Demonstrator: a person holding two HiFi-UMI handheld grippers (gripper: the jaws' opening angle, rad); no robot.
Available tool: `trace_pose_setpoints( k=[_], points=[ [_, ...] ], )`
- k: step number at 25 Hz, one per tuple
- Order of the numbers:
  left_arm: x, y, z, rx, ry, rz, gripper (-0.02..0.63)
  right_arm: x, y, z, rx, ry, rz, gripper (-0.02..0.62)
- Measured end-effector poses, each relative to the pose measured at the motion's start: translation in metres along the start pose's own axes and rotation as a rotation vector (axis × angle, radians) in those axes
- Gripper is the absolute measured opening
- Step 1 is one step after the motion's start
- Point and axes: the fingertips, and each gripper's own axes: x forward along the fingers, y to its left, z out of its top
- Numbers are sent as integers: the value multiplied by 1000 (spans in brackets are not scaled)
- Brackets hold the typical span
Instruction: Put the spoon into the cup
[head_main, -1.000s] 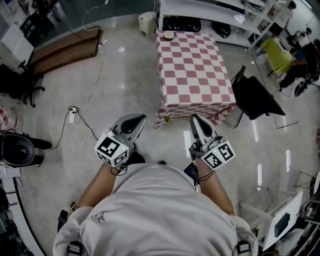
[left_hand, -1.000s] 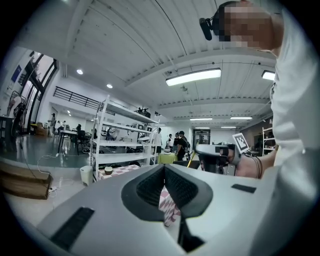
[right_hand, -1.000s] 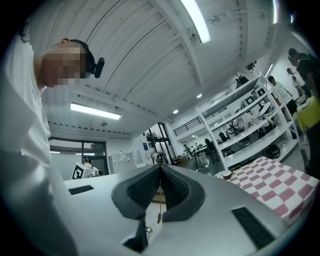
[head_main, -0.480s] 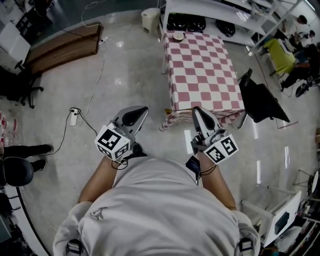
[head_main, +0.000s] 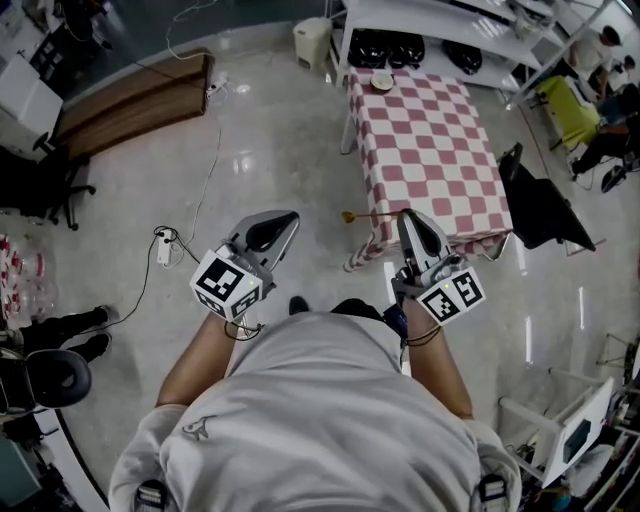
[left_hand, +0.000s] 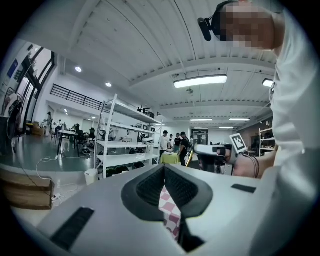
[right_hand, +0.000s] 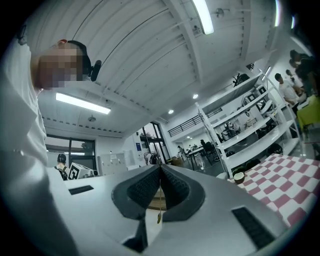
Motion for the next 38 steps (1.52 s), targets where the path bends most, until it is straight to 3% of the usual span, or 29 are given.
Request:
trace_pose_setpoints(
  k=[5,9,16,27,38],
  points=[
    [2,26,0,-16,-2,15,14,22,-11,-8,7,34,-4,34],
    [12,56,-4,-19,-15,81,14,47,-31,-16,9,62,13,34],
    [56,104,2,-22,-3,108,14,91,-85,-20,40,80,27,34],
    [172,126,15,-9,-3,33,14,113,-186,22,12,48,2,34],
    [251,143,23,6,1,-126,14,119,-235,36,6,19,-116,34]
  ],
)
